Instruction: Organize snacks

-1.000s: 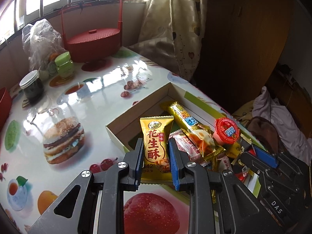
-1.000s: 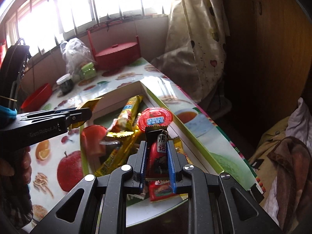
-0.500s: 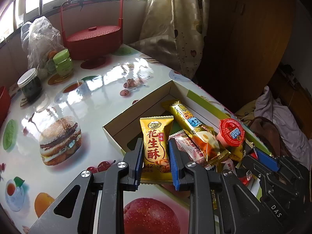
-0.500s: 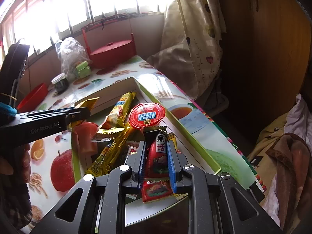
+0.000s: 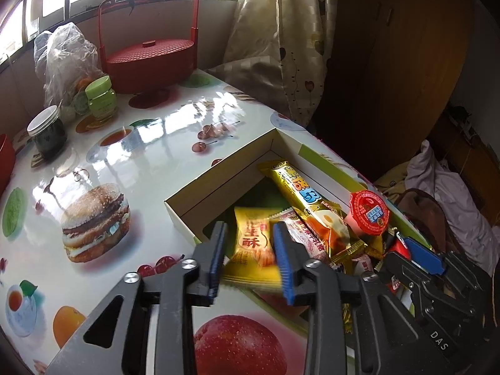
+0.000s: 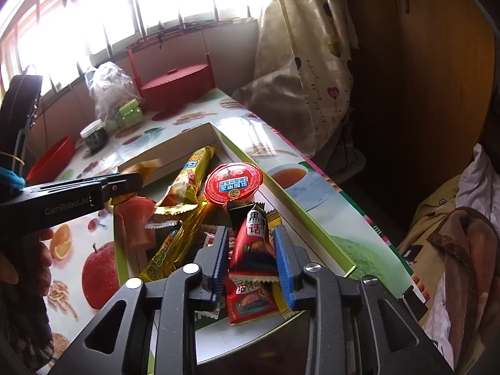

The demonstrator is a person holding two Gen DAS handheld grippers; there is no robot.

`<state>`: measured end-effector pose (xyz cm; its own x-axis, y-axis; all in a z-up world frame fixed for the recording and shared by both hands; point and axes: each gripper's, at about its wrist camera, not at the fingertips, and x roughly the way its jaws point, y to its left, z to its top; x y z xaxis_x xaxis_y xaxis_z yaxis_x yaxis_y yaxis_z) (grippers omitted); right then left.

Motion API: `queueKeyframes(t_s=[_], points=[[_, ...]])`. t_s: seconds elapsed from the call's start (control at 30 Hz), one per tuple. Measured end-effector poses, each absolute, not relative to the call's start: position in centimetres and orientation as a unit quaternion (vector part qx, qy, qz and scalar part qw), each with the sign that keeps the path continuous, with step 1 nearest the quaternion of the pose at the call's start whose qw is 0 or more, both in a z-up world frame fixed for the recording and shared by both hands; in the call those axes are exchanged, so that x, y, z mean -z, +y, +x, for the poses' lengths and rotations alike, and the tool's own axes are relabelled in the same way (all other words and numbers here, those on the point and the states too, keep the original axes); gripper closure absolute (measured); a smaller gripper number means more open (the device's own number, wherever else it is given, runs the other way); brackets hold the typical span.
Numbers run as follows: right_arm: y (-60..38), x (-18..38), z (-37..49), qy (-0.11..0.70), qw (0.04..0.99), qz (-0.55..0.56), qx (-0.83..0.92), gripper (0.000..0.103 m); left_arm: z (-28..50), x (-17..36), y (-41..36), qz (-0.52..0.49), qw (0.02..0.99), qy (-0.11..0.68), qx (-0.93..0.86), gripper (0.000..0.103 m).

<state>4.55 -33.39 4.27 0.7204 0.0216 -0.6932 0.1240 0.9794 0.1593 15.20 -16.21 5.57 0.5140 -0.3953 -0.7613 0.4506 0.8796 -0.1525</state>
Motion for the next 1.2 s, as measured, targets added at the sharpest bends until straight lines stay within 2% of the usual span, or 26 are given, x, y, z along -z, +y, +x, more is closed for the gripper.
queueKeyframes(t_s=[0.2,0.27,0.47,0.7,0.83,1.2], points=[[-33.5,-4.4,4.3,0.37,0.923,0.101,0.028,0.068,14.8,-5.8,-16.1,0.03,0.871,0.427,0.243,0.065],[-33.4,-4.4,4.1,0.368,0.924,0.102,0.028,0.061,14.5,-6.0,-16.0,0.03,0.872,0.424,0.243,0.065],[-33.0,-5.0,3.4,0.358,0.928,0.101,0.029,0.055,12.9,-7.1,-15.5,0.03,0.88,0.408,0.242,0.065],[-32.1,-5.8,2.2,0.351,0.931,0.099,0.029,0.051,10.3,-7.7,-14.4,0.031,0.887,0.393,0.241,0.065],[-31.2,-6.3,1.2,0.35,0.931,0.099,0.02,0.05,8.7,-7.4,-13.4,0.028,0.889,0.395,0.231,0.054],[-27.2,-6.2,-1.8,0.362,0.929,0.069,-0.025,0.05,4.9,-4.9,-10.6,0.037,0.885,0.415,0.208,0.054]])
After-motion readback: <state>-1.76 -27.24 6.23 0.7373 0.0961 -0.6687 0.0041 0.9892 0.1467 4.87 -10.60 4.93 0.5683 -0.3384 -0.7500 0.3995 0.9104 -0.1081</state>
